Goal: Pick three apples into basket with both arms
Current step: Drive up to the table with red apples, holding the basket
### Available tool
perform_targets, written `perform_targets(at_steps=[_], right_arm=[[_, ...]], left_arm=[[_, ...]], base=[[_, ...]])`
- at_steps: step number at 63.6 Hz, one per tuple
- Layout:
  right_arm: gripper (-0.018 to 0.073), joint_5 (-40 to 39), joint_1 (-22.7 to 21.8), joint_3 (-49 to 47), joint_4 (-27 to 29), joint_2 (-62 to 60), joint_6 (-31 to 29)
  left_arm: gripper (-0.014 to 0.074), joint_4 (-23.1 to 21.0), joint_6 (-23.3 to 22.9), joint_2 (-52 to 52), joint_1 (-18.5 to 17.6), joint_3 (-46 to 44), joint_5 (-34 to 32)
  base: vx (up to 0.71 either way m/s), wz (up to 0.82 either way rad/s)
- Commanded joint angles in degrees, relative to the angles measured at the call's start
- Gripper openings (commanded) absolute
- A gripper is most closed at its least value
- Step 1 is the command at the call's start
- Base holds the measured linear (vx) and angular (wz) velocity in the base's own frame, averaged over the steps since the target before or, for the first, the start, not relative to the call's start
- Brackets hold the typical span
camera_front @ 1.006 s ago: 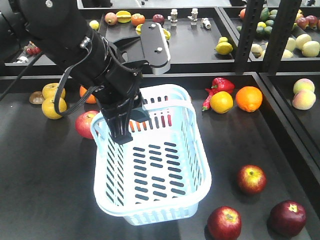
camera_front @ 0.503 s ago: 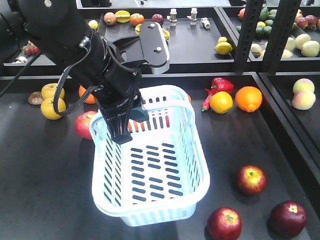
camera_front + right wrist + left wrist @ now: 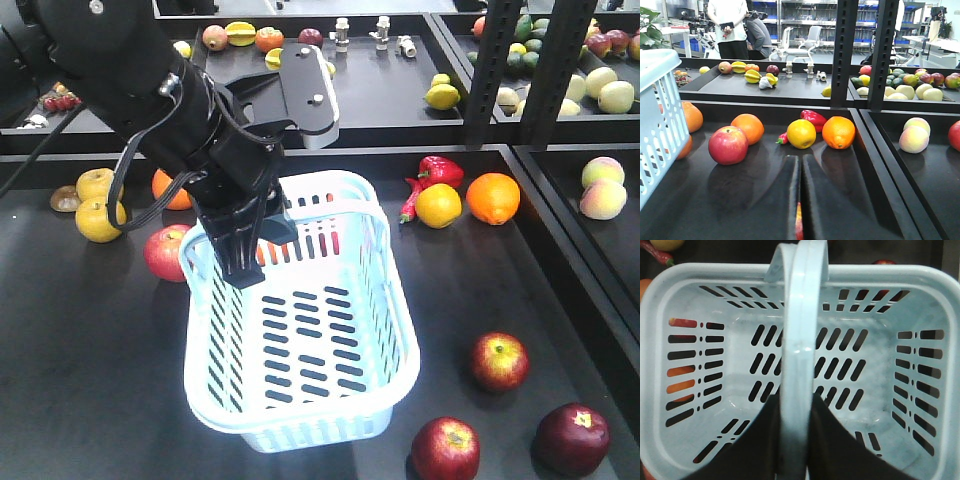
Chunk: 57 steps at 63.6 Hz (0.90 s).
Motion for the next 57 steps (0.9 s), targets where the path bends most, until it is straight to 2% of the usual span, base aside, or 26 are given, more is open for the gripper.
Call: perform_targets(at_steps=[1,57], right_arm=[[-0.0009,-4.2,-0.1,0.3,-0.4,-0.7,0.1],[-0.0009,-4.2,-0.1,0.3,-0.4,-0.7,0.1]], left_arm=[[-0.0006,-1.3,-0.6,-2.8,-0.1,-1.8,-1.7],[-0.0006,-1.3,-0.6,-2.8,-0.1,-1.8,-1.7]], base=[[0.00,0.00],[0.00,0.00]])
